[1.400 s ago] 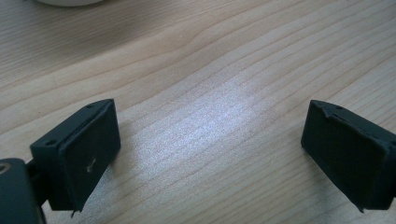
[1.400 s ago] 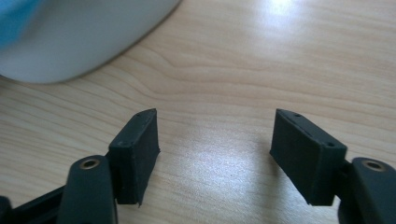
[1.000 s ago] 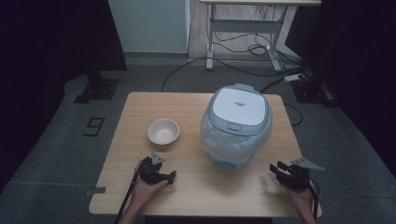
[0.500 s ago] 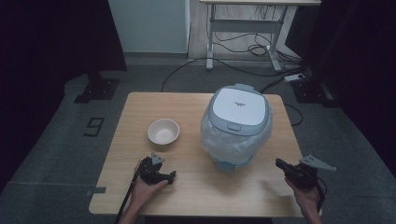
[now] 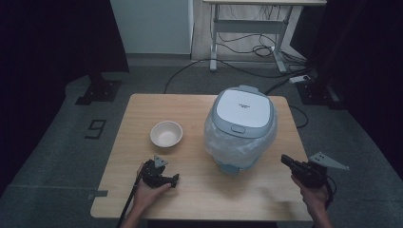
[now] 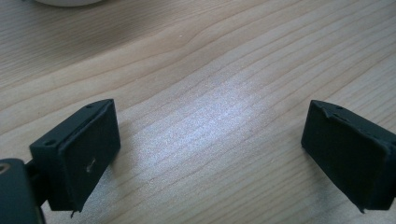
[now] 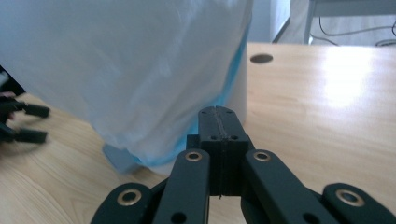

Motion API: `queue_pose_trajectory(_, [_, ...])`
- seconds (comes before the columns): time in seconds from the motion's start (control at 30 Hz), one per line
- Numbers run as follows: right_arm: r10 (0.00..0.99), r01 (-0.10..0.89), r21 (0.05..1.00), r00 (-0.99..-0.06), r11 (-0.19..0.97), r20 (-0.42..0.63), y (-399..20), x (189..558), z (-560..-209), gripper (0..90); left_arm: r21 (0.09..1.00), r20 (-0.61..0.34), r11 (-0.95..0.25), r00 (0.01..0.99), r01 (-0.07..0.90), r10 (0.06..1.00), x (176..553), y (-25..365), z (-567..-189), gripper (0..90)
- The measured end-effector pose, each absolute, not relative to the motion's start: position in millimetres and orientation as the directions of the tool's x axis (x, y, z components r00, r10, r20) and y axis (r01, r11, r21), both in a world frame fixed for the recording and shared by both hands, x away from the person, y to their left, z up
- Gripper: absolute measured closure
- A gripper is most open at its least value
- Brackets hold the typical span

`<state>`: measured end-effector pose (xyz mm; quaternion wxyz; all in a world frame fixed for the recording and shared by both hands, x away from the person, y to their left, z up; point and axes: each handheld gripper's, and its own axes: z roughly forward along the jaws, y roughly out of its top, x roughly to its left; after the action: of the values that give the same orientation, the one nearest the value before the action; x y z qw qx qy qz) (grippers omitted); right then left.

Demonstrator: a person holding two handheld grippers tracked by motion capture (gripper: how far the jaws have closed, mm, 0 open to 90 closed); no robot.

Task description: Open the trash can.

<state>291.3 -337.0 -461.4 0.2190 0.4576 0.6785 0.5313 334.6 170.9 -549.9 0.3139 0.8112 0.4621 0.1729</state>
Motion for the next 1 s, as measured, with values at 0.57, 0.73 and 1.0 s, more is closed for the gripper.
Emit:
queue_pose_trajectory(0.57, [0.801,0.275,0.961,-0.579,0.015,0.153,-326.0,291.3,-388.4,90.0,0.670,-0.011,-0.374,0.512,0.641,0.859,334.5,170.7,-549.9,3.8])
queue_pose_trajectory(0.73, [0.780,0.240,0.970,-0.613,0.034,0.124,-312.1,294.3,-366.4,90.0,0.669,-0.011,-0.375,0.513,0.642,0.859,334.5,170.8,-549.9,3.8])
queue_pose_trajectory(1.0, [0.760,0.214,0.975,-0.643,0.056,0.098,-297.3,298.4,-351.0,90.0,0.668,-0.011,-0.375,0.513,0.643,0.859,334.5,170.8,-549.8,3.9])
